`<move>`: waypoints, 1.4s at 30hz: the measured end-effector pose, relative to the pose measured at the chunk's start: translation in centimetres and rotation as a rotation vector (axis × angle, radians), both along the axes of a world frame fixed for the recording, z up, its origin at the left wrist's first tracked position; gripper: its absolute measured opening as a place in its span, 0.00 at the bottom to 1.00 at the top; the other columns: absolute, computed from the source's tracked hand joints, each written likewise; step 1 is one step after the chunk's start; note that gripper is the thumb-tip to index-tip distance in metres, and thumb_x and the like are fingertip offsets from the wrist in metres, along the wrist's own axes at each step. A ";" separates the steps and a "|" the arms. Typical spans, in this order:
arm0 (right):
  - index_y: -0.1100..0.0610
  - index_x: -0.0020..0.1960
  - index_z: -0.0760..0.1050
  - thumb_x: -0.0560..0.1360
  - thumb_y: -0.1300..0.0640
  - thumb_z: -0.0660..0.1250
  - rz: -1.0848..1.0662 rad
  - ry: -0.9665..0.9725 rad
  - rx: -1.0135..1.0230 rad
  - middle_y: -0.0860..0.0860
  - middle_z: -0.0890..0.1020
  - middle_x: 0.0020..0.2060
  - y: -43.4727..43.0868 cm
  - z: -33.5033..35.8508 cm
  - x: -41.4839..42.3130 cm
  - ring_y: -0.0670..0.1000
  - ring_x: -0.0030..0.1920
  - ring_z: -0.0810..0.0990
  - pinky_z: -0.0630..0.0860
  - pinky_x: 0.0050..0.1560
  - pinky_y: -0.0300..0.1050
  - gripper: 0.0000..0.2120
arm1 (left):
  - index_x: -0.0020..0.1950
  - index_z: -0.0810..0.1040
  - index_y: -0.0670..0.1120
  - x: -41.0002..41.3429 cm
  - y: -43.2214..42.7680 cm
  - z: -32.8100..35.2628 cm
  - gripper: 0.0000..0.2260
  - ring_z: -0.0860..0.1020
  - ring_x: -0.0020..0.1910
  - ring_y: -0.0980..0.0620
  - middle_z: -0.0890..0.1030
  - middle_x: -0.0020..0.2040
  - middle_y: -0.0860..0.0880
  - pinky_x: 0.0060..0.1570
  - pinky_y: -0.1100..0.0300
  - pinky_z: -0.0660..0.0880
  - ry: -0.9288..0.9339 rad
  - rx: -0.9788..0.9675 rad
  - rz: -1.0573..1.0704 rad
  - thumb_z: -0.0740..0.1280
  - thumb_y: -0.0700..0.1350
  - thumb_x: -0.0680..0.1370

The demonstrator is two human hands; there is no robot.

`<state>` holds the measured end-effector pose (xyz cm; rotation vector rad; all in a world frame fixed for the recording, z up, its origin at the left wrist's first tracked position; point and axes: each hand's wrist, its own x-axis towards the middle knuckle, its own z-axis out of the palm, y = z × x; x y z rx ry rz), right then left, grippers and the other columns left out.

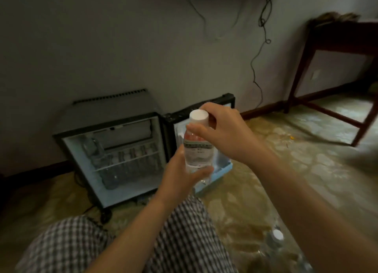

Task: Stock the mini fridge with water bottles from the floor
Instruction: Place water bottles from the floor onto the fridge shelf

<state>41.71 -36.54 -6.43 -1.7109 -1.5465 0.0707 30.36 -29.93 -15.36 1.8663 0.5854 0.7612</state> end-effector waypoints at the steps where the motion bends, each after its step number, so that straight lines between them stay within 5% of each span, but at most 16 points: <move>1: 0.55 0.45 0.72 0.74 0.45 0.66 0.019 -0.016 0.018 0.45 0.72 0.32 1.1 0.4 -0.6 0.43 0.33 0.69 0.66 0.35 0.39 0.13 | 0.56 0.71 0.62 -0.7 1.0 0.5 0.20 0.77 0.50 0.66 0.77 0.52 0.65 0.49 0.72 0.75 0.003 0.024 0.028 0.74 0.46 0.70; 5: 0.59 0.47 0.75 0.73 0.45 0.67 0.076 -0.013 0.045 0.44 0.72 0.32 5.7 1.2 -3.0 0.43 0.33 0.69 0.65 0.34 0.37 0.16 | 0.61 0.75 0.51 -3.9 5.6 1.5 0.22 0.80 0.53 0.61 0.82 0.55 0.57 0.52 0.64 0.79 0.012 0.021 0.086 0.75 0.44 0.69; 10: 0.57 0.50 0.75 0.72 0.47 0.69 0.156 0.016 -0.021 0.48 0.76 0.38 10.9 -0.1 -6.1 0.47 0.39 0.74 0.69 0.38 0.40 0.15 | 0.52 0.75 0.58 -7.9 9.8 0.9 0.18 0.79 0.44 0.70 0.80 0.49 0.61 0.39 0.75 0.75 0.046 -0.012 0.150 0.75 0.41 0.69; 15: 0.53 0.45 0.71 0.72 0.48 0.70 0.198 0.061 -0.137 0.46 0.70 0.38 16.3 -3.6 -8.7 0.44 0.37 0.68 0.64 0.34 0.36 0.11 | 0.56 0.74 0.50 -10.8 13.8 -1.2 0.19 0.79 0.41 0.69 0.80 0.48 0.56 0.35 0.75 0.75 0.092 -0.118 0.248 0.74 0.38 0.69; 20: 0.50 0.63 0.71 0.71 0.46 0.70 0.267 0.219 -0.282 0.49 0.75 0.56 22.4 -6.9 -9.8 0.49 0.56 0.75 0.72 0.55 0.43 0.23 | 0.59 0.73 0.49 -12.2 18.6 -2.6 0.21 0.78 0.52 0.58 0.79 0.51 0.56 0.43 0.68 0.75 0.132 -0.203 0.321 0.74 0.38 0.69; 27: 0.53 0.66 0.66 0.73 0.50 0.69 0.316 0.220 -0.357 0.51 0.79 0.58 30.2 -11.0 -11.2 0.51 0.58 0.78 0.75 0.58 0.46 0.24 | 0.59 0.73 0.48 -13.4 26.0 -5.6 0.17 0.78 0.51 0.59 0.79 0.50 0.55 0.34 0.72 0.75 0.184 -0.287 0.331 0.70 0.36 0.73; 30: 0.52 0.65 0.65 0.73 0.49 0.69 0.297 0.210 -0.351 0.50 0.80 0.57 32.6 -13.4 -11.4 0.51 0.58 0.79 0.76 0.60 0.52 0.24 | 0.62 0.73 0.46 -13.6 28.5 -7.2 0.17 0.79 0.54 0.55 0.80 0.55 0.52 0.39 0.69 0.77 0.217 -0.336 0.321 0.68 0.36 0.74; 34: 0.51 0.65 0.64 0.73 0.49 0.69 0.250 0.166 -0.347 0.50 0.78 0.60 35.0 -15.9 -11.7 0.51 0.62 0.77 0.75 0.62 0.53 0.24 | 0.65 0.73 0.49 -13.7 31.0 -9.3 0.18 0.75 0.60 0.52 0.78 0.60 0.51 0.60 0.55 0.74 0.386 -0.247 0.435 0.68 0.45 0.75; 42: 0.51 0.67 0.62 0.73 0.45 0.67 0.230 0.057 -0.406 0.52 0.75 0.63 39.8 -19.5 -12.4 0.56 0.65 0.74 0.73 0.62 0.57 0.27 | 0.63 0.74 0.48 -14.3 34.5 -11.6 0.13 0.75 0.58 0.54 0.78 0.58 0.49 0.55 0.62 0.70 0.358 -0.322 0.495 0.59 0.41 0.80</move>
